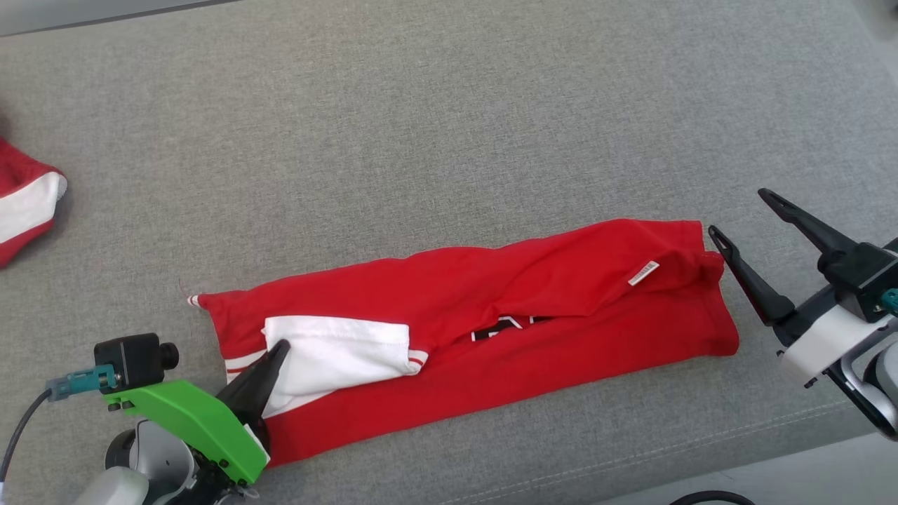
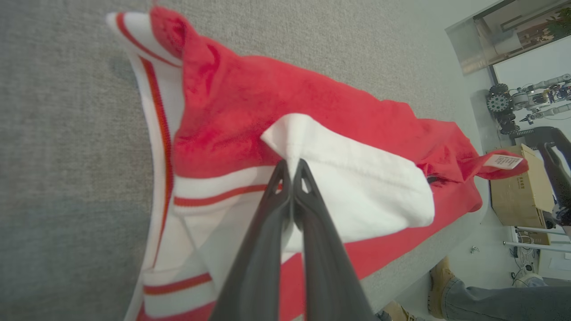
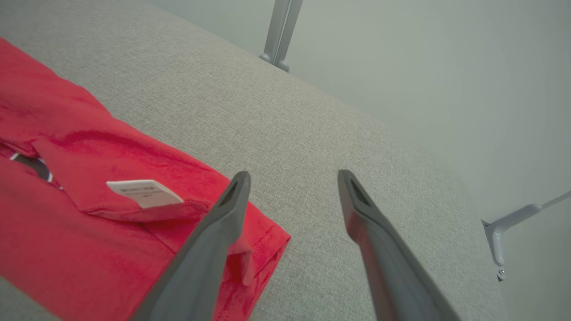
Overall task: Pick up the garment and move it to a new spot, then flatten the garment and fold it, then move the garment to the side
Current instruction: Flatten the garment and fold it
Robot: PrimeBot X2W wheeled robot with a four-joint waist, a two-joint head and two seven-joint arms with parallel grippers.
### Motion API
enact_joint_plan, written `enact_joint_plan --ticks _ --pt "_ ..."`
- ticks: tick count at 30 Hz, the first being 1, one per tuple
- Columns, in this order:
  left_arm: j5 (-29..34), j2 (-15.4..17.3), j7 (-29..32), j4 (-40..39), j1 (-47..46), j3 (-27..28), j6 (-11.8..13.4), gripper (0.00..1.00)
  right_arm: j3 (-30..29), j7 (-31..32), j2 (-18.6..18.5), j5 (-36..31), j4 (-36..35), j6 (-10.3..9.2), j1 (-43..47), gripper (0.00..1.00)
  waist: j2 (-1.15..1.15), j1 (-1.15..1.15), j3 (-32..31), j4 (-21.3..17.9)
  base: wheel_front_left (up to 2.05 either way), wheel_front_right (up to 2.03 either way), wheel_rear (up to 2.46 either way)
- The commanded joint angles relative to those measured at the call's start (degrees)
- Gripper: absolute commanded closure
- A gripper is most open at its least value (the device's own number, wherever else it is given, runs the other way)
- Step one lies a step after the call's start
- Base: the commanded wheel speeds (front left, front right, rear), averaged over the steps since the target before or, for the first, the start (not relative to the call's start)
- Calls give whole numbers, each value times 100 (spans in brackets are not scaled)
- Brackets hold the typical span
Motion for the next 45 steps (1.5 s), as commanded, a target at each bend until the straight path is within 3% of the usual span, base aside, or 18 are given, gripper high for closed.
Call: enact_joint_plan --ticks 1,6,16,21,26,29,34,45 --pt "67 -16 -55 65 -65 -18 9 0 -121 -16 11 91 -89 -11 136 0 0 0 -8 -49 0 0 0" --pt "381 126 -284 135 69 -32 124 0 -418 -16 -39 225 -368 -11 428 0 0 0 -31 -113 0 0 0" --pt "1353 105 -1846 -407 621 380 862 0 -1228 75 78 702 -598 -11 915 0 0 0 -305 -11 0 0 0" --pt "1817 -33 -2284 -473 945 500 1139 0 -1916 304 417 741 -522 -11 1181 0 0 0 -565 169 0 0 0" --pt "2363 -226 -2400 -309 1249 629 1219 0 -2395 533 836 662 -460 -11 1500 0 0 0 -853 352 0 0 0" --pt "2861 -559 -2411 -193 1574 967 1112 0 -2776 618 1248 493 -366 -11 1891 0 0 0 -1157 521 0 0 0" --pt "3535 -990 -2407 124 2027 1404 680 0 -3106 379 1678 192 -90 -11 2285 0 0 0 -1514 672 0 0 0" --pt "4490 -1623 -2409 659 2518 2082 -201 0 -2973 7 2156 -201 971 -11 2375 0 0 0 -1883 773 0 0 0"
